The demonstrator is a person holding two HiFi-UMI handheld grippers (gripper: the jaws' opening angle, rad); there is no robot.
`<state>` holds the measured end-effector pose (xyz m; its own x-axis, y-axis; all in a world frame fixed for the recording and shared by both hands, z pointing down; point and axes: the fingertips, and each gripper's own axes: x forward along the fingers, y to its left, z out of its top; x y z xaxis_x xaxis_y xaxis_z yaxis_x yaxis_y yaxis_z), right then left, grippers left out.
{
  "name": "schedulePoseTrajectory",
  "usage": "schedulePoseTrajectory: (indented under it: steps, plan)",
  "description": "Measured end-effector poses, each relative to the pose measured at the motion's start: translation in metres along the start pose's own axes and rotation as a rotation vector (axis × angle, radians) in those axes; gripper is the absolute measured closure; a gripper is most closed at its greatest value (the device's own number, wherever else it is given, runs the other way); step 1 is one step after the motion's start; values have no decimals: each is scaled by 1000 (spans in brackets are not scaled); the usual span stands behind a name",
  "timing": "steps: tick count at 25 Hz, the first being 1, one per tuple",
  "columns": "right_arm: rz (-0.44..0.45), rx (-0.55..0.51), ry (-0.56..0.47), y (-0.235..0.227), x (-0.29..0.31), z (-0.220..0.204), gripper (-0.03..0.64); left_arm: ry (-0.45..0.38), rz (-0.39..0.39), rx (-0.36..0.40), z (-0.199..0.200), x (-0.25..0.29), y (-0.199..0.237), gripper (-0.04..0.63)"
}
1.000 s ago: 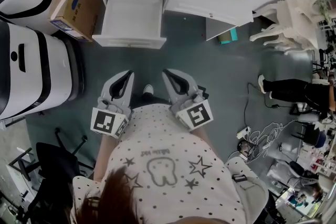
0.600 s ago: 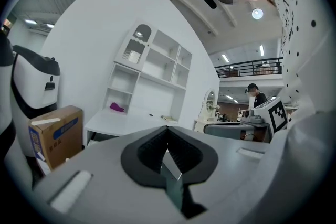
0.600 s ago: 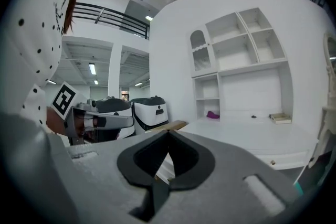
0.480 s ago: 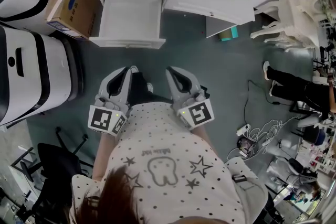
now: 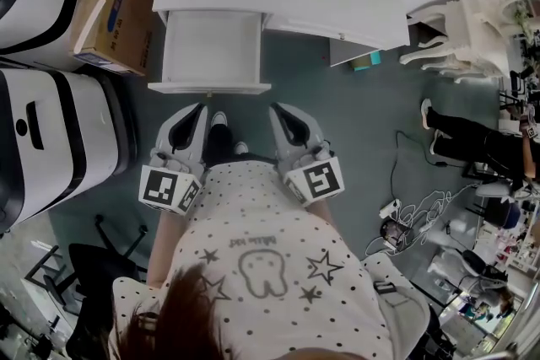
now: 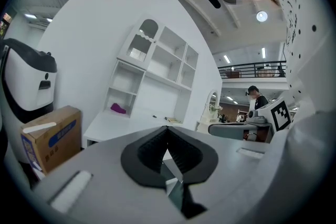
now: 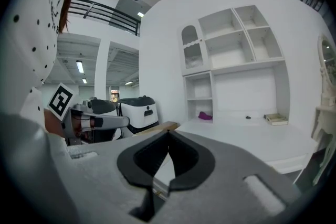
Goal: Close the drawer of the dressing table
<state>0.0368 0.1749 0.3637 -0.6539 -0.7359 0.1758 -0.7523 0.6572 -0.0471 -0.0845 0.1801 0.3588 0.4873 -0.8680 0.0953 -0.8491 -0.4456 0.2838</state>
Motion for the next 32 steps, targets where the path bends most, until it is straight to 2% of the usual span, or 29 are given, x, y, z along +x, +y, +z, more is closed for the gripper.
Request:
schedulePoseTrajectory:
  steps: [10,19,27,32]
  plan:
    - [-88,15,22,-13,37,5,621,22,-39,-20,9,24,33,600]
    - [-159,56,60,-25,52,-4,621,38,-12,-89,5,31,65,600]
    - [-145,74,68,-40,53,-9,621,61,28,-127,1,41,65,600]
    - [-95,68,70,-60,58,-6,621,38,113,-135,3,52,69,600]
